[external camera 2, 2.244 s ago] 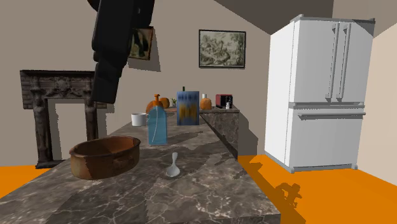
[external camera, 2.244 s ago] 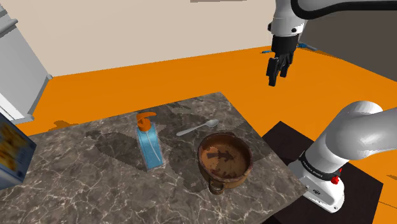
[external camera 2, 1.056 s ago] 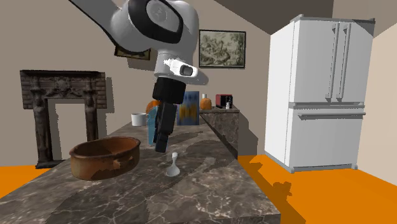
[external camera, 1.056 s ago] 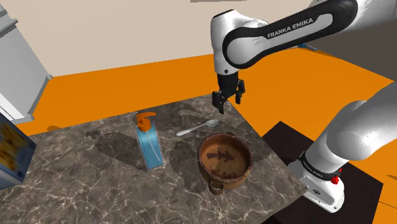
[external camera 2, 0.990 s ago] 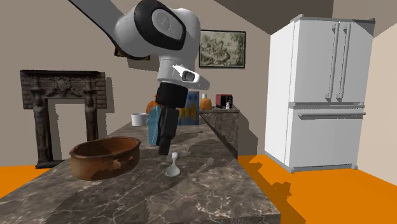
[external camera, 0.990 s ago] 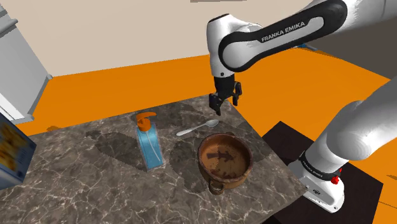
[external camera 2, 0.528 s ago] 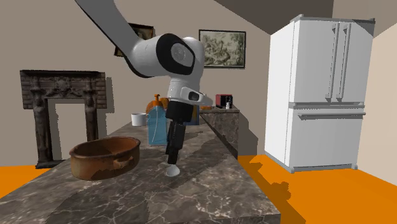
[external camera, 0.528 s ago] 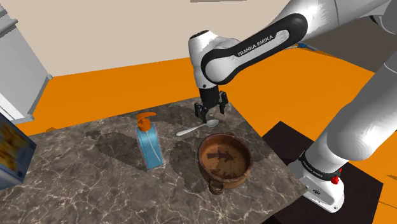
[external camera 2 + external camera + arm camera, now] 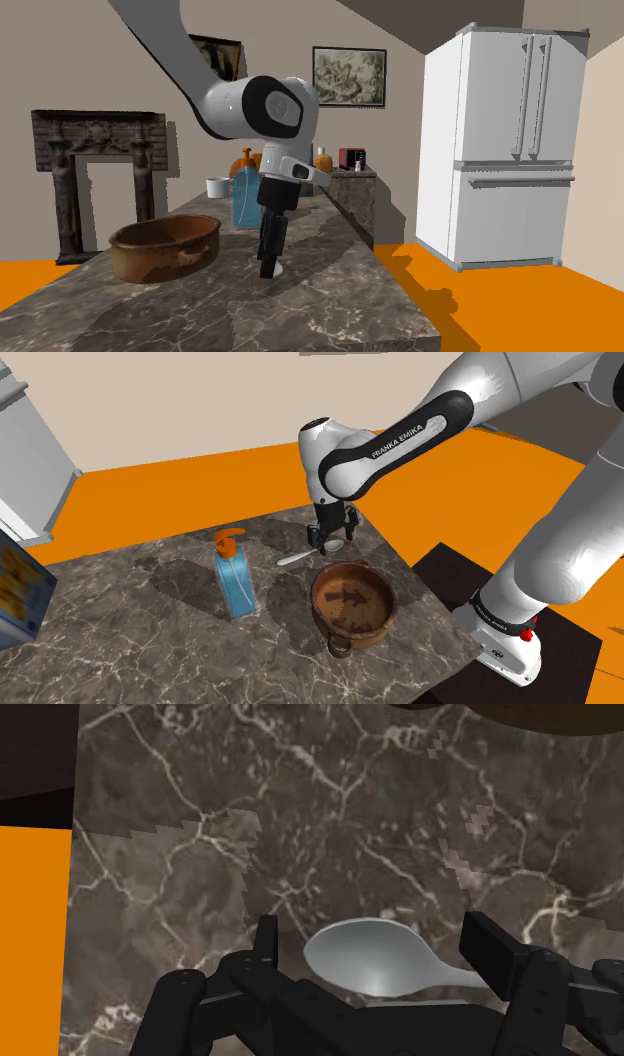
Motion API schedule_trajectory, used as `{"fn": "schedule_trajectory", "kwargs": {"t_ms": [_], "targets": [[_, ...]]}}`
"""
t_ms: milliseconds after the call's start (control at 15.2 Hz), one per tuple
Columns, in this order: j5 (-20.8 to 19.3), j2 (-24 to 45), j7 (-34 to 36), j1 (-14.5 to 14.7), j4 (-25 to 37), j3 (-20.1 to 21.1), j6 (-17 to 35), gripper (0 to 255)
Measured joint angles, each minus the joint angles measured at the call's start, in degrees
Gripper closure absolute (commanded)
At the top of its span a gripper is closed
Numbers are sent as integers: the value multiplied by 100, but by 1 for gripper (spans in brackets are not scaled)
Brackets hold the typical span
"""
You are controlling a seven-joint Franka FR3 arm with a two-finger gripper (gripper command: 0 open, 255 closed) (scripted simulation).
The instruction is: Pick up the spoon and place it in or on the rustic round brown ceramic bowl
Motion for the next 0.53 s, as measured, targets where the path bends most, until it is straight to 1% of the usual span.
{"fn": "schedule_trajectory", "kwargs": {"t_ms": [264, 330, 528], "targets": [[-2, 5, 3, 1, -5, 1, 12, 0], [-2, 5, 3, 1, -5, 1, 12, 255], [-2, 5, 3, 1, -4, 1, 12, 255]]}}
